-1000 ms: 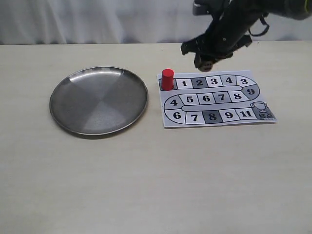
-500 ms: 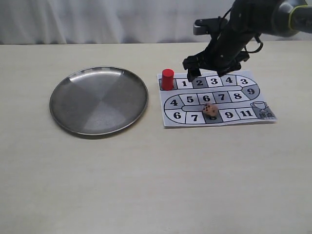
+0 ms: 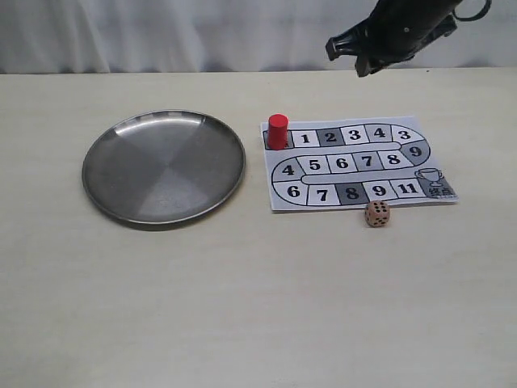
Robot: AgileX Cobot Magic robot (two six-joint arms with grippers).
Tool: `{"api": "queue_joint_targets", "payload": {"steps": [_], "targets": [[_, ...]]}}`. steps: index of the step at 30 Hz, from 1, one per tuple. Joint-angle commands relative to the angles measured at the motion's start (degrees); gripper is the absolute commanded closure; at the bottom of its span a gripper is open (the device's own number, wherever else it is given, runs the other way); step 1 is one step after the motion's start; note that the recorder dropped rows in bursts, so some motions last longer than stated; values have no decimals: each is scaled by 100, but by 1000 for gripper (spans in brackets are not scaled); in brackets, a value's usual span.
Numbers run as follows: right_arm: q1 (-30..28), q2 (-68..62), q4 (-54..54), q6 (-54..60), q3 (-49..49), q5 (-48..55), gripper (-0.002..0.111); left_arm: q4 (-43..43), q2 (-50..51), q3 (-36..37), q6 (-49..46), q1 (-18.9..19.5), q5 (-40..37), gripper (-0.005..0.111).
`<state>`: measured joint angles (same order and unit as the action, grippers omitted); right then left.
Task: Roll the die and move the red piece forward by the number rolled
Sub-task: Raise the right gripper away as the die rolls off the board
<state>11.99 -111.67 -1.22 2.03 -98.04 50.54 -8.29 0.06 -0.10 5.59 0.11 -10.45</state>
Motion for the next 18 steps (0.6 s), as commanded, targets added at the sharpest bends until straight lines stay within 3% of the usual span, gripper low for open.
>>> {"api": "queue_joint_targets", "payload": {"steps": [1, 14, 18], "targets": [[-17, 319, -335, -203, 25, 309, 104, 0, -6, 10, 5, -14, 51, 107], [-17, 948, -951, -484, 1566, 205, 104, 0, -6, 10, 5, -14, 51, 107], [-17, 948, -751, -604, 2594, -612, 104, 0, -6, 10, 5, -14, 51, 107]]}}
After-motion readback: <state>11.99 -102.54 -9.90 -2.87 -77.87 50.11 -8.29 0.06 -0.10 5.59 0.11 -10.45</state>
